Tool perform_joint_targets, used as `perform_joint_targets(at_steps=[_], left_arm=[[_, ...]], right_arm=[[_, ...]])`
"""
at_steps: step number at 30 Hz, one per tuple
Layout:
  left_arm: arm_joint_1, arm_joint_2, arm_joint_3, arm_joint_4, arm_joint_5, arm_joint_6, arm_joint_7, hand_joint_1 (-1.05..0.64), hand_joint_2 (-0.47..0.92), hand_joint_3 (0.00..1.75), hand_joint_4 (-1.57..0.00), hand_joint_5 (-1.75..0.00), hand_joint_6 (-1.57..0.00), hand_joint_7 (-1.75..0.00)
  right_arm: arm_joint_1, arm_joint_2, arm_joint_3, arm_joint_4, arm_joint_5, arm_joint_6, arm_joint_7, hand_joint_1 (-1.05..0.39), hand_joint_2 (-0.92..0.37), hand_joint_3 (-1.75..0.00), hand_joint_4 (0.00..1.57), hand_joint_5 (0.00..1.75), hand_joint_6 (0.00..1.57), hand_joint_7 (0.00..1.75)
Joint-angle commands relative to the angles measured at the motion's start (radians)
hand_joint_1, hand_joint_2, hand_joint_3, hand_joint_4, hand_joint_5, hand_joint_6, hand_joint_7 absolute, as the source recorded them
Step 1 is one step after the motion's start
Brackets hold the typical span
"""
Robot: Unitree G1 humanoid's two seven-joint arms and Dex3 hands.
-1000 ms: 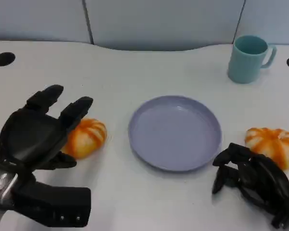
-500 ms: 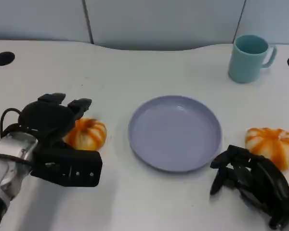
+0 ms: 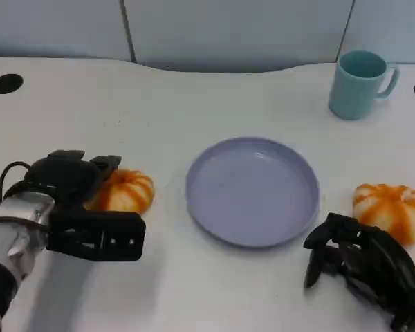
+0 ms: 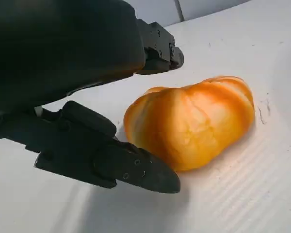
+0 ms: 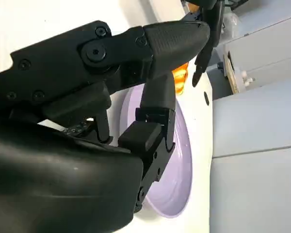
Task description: Grasp the bread from the table and place it into the plate.
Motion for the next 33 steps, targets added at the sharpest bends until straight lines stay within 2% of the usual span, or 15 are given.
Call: perform_joint_targets(at_steps=[1,11,12,13,15,21,23,26,28,29,30,31,32,33], left_arm=[[-0.022,0.007,-0.013,0.02,-0.014,-0.003,0.02,-0.72,0.92,0.0,-0.01,-0.02,-0.08,0.0],[-0.027,0.008,-0.022,0.027,-0.022,-0.004,0.024,-0.72,0.92,0.0,-0.01,-0.02,-0.08,0.0],[-0.056,-0.021,-0.026,0.104,-0.02,-0.021,0.08,-0.72,0.92,0.0,-0.01,-0.02,-0.08,0.0],[-0.081,-0.043,-0.031,0.166,-0.019,-0.035,0.125,-0.49,0.88,0.0,-0.24,-0.13,-0.31,-0.07],[-0.115,-0.071,-0.041,0.258,-0.021,-0.061,0.182,-0.37,0.87,0.0,-0.38,-0.19,-0.47,-0.07],[-0.136,-0.084,-0.051,0.342,-0.045,-0.108,0.24,-0.29,0.89,0.01,-0.59,-0.25,-0.65,-0.08],[-0.129,-0.082,-0.053,0.358,-0.052,-0.13,0.292,-0.23,0.84,0.0,-0.78,-0.35,-0.84,-0.1],[-0.125,-0.079,-0.061,0.374,-0.05,-0.159,0.351,-0.23,0.85,0.01,-0.91,-0.49,-1.01,-0.09],[-0.127,-0.078,-0.072,0.382,-0.04,-0.161,0.377,-0.23,0.86,0.01,-0.93,-0.52,-1.04,-0.08],[-0.128,-0.078,-0.08,0.385,-0.033,-0.158,0.391,-0.24,0.9,0.1,-0.9,-0.99,-1.16,-0.14],[-0.129,-0.078,-0.087,0.387,-0.028,-0.155,0.401,-0.25,0.91,0.13,-0.87,-1.2,-1.2,-0.17],[-0.122,-0.075,-0.09,0.387,-0.028,-0.166,0.444,-0.25,0.91,0.15,-0.85,-1.31,-1.22,-0.18],[-0.117,-0.074,-0.091,0.387,-0.031,-0.175,0.475,-0.25,0.92,0.27,-0.83,-1.57,-0.96,-0.98],[-0.112,-0.071,-0.093,0.388,-0.032,-0.18,0.506,-0.25,0.92,0.3,-0.83,-1.66,-0.79,-1.35]], right_arm=[[0.021,-0.014,-0.008,0.027,0.003,0.015,-0.003,-0.52,-0.92,-0.24,0.67,1.54,0.73,1.05],[0.021,-0.014,-0.008,0.028,0.003,0.014,-0.002,-0.52,-0.92,-0.24,0.67,1.54,0.73,1.05],[0.025,-0.015,-0.009,0.019,0.008,0.02,0.004,-0.52,-0.92,-0.24,0.67,1.54,0.73,1.05],[0.027,-0.015,-0.009,0.012,0.011,0.025,0.009,-0.5,-0.92,-0.24,0.68,1.55,0.73,1.06],[0.03,-0.016,-0.011,0.004,0.021,0.044,0.018,-0.49,-0.92,-0.25,0.68,1.55,0.73,1.07],[0.039,-0.02,-0.004,-0.015,0.017,0.056,0.003,-0.5,-0.92,-0.23,0.68,1.55,0.73,1.08],[0.041,-0.021,-0.005,-0.025,0.023,0.078,0.003,-0.5,-0.92,-0.22,0.68,1.54,0.73,1.08],[0.042,-0.021,-0.004,-0.027,0.017,0.069,-0.004,-0.51,-0.92,-0.22,0.68,1.54,0.73,1.08],[0.043,-0.019,-0.004,-0.032,0.018,0.075,-0.009,-0.51,-0.92,-0.22,0.69,1.53,0.73,1.08],[0.044,-0.018,-0.005,-0.035,0.022,0.082,-0.01,-0.5,-0.92,-0.21,0.68,1.53,0.73,1.08],[0.045,-0.017,-0.005,-0.039,0.024,0.088,-0.011,-0.49,-0.92,-0.21,0.68,1.52,0.73,1.08],[0.046,-0.016,-0.004,-0.04,0.023,0.081,-0.011,-0.49,-0.92,-0.22,0.68,1.52,0.73,1.08],[0.047,-0.017,-0.003,-0.04,0.021,0.075,-0.01,-0.49,-0.92,-0.22,0.68,1.52,0.72,1.08],[0.046,-0.017,-0.003,-0.038,0.021,0.073,-0.006,-0.49,-0.92,-0.23,0.68,1.52,0.72,1.08]])
